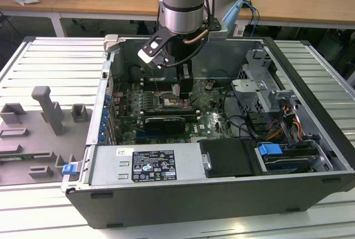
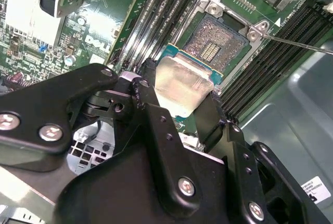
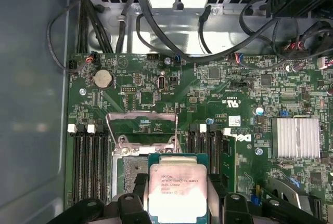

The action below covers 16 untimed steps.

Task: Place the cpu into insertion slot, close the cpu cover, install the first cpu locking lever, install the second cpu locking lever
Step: 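Place the cpu into insertion slot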

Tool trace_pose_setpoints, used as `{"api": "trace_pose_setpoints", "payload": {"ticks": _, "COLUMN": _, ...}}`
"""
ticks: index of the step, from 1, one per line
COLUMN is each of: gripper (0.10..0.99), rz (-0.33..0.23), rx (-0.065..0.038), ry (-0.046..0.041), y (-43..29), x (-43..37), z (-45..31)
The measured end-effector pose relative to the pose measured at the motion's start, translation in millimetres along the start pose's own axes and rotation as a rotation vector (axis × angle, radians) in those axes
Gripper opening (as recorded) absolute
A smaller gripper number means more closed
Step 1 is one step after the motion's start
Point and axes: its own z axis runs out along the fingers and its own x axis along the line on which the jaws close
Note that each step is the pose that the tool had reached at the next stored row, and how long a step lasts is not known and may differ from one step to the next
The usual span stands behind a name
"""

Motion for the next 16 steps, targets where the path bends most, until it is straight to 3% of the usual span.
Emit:
{"api": "trace_pose_setpoints", "payload": {"ticks": 8, "gripper": 0.537, "rz": 0.0, "rx": 0.0, "ry": 0.0, "y": -7.3, "x": 3.8, "z": 9.7}}
{"api": "trace_pose_setpoints", "payload": {"ticks": 11, "gripper": 0.537, "rz": 0.0, "rx": 0.0, "ry": 0.0001, "y": -12.6, "x": 12.4, "z": 19.5}}
{"api": "trace_pose_setpoints", "payload": {"ticks": 16, "gripper": 0.537, "rz": -0.006, "rx": 0.0, "ry": -0.002, "y": -15.0, "x": 13.9, "z": 30.5}}
